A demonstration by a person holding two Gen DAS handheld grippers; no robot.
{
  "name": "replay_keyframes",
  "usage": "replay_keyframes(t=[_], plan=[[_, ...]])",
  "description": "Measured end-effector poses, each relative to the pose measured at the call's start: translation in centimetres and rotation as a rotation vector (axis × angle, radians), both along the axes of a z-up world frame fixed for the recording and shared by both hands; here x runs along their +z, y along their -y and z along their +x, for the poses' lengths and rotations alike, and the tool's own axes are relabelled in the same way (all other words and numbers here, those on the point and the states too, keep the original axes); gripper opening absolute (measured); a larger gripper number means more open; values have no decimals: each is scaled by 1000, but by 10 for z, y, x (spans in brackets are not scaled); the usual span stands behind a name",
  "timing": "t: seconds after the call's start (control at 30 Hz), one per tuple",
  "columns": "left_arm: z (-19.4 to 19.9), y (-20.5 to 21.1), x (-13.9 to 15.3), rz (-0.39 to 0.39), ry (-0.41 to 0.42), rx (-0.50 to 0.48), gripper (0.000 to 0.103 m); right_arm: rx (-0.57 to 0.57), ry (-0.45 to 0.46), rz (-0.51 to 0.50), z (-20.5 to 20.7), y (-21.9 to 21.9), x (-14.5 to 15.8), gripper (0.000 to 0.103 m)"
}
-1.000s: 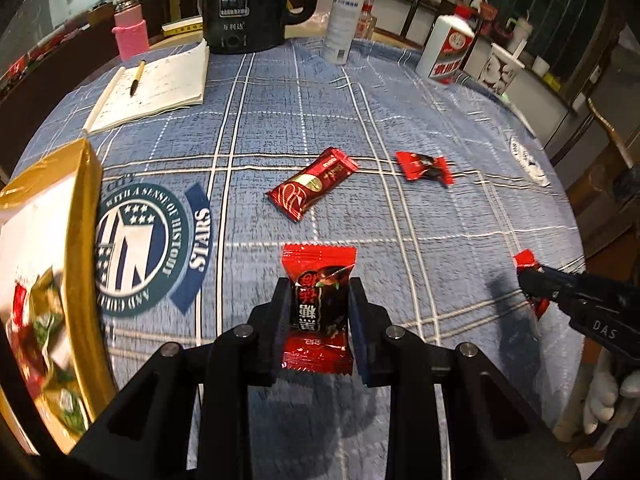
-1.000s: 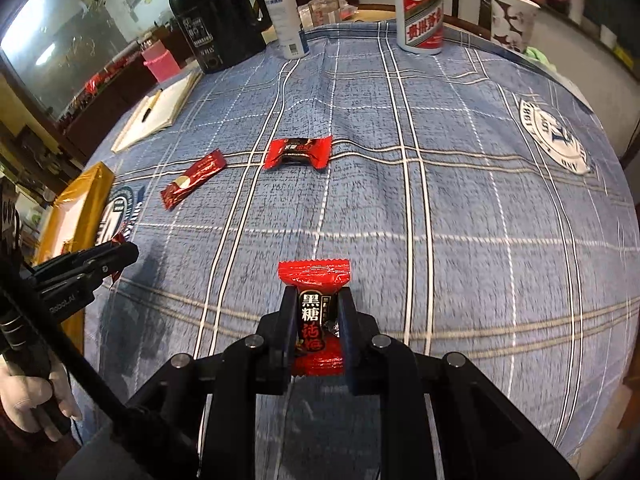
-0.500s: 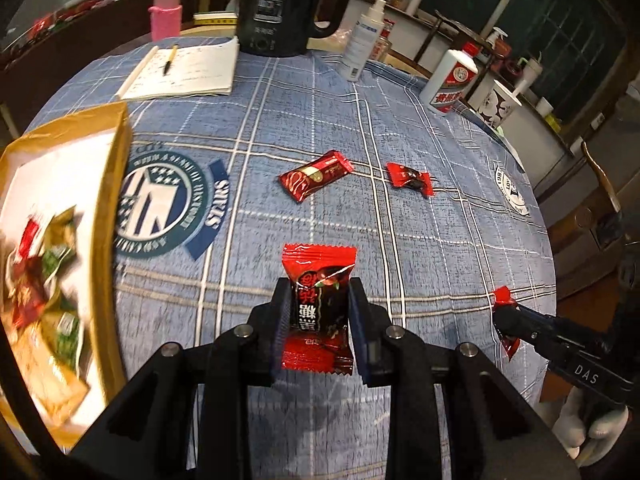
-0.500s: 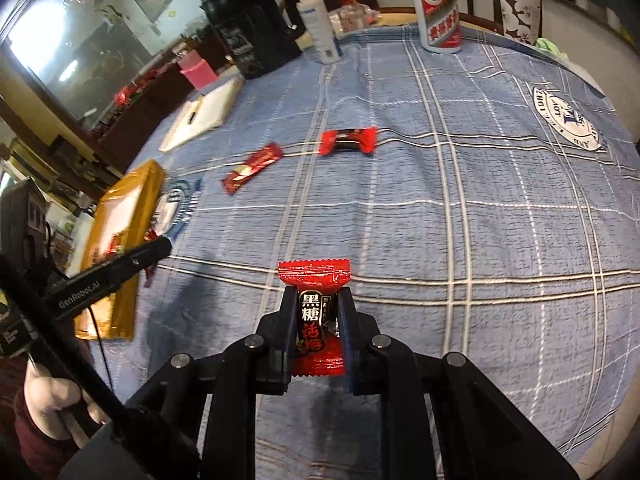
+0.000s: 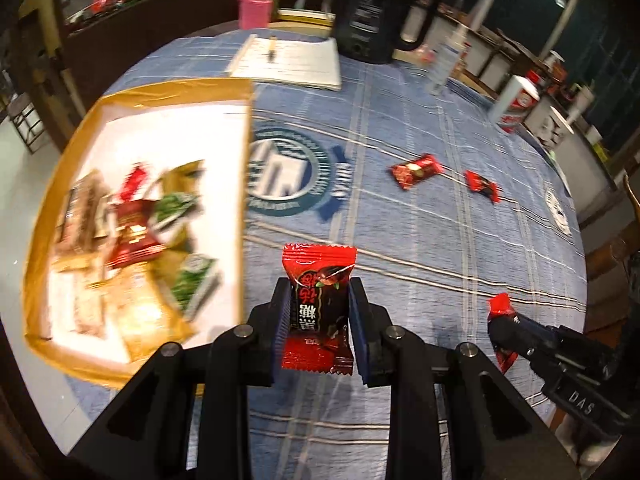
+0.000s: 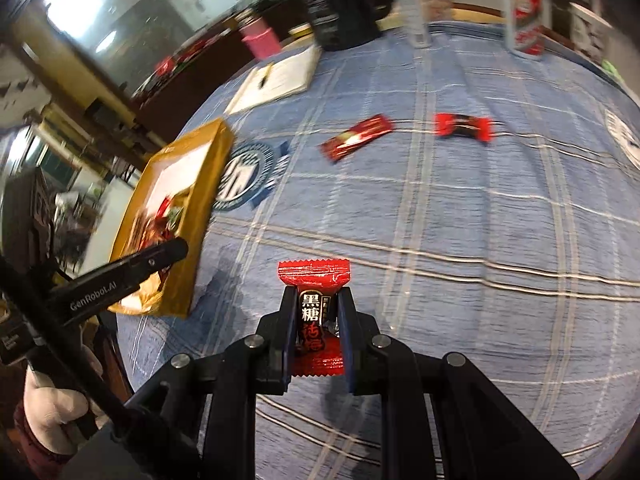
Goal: Organize snacks
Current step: 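Carry both candies over the white tray and open both grippers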
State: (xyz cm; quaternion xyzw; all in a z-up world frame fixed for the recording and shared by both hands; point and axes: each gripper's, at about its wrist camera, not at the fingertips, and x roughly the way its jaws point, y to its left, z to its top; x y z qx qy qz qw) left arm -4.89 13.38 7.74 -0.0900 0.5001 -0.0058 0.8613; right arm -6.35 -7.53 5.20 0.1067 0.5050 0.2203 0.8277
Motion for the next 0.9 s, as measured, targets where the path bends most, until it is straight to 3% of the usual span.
replay_keyframes(t=[0.37, 0.9], plan=[[-12, -60, 1, 84, 11, 76, 30, 116, 10, -23, 0, -76, 2, 18], [11, -117, -8, 92, -10, 71, 30, 190, 64, -44, 24, -168, 18, 18]])
